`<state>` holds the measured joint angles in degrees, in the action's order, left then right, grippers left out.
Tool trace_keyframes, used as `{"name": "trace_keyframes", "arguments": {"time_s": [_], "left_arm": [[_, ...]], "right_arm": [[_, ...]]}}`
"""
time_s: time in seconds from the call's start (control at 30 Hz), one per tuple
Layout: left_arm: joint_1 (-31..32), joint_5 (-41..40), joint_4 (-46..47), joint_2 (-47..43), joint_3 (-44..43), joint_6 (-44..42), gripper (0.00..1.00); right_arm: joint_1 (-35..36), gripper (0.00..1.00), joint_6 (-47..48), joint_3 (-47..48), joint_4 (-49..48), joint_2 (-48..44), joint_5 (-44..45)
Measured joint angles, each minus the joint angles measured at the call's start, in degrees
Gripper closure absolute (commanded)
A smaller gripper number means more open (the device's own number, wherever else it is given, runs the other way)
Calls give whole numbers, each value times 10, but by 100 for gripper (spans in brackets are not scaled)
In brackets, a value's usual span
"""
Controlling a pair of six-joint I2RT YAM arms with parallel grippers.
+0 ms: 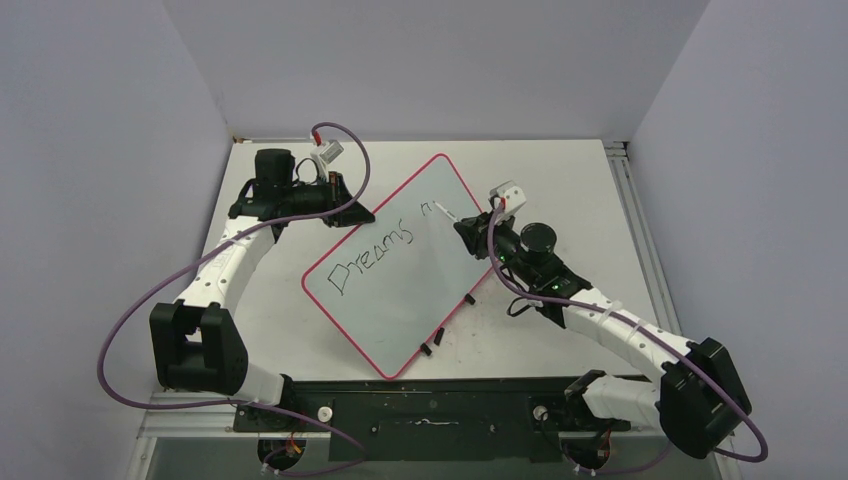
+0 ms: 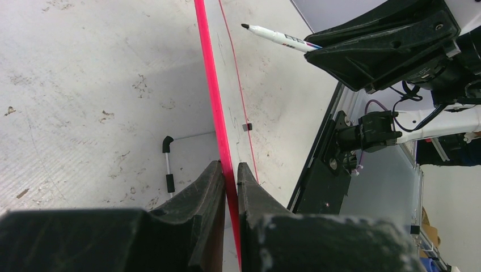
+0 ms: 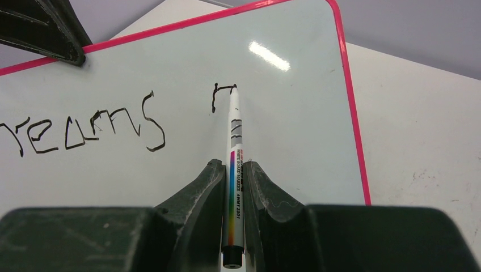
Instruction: Write a sentence on the whiteboard
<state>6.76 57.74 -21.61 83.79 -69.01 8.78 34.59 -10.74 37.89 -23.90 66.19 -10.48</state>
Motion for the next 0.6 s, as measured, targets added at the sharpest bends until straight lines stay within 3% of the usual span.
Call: {"name": "trace_keyframes", "arguments": {"time_s": [0.6], "left_arm": [[0, 4, 0, 0, 2, 0, 100]], "right_arm": [[0, 95, 0, 0, -13, 38, 0]]}}
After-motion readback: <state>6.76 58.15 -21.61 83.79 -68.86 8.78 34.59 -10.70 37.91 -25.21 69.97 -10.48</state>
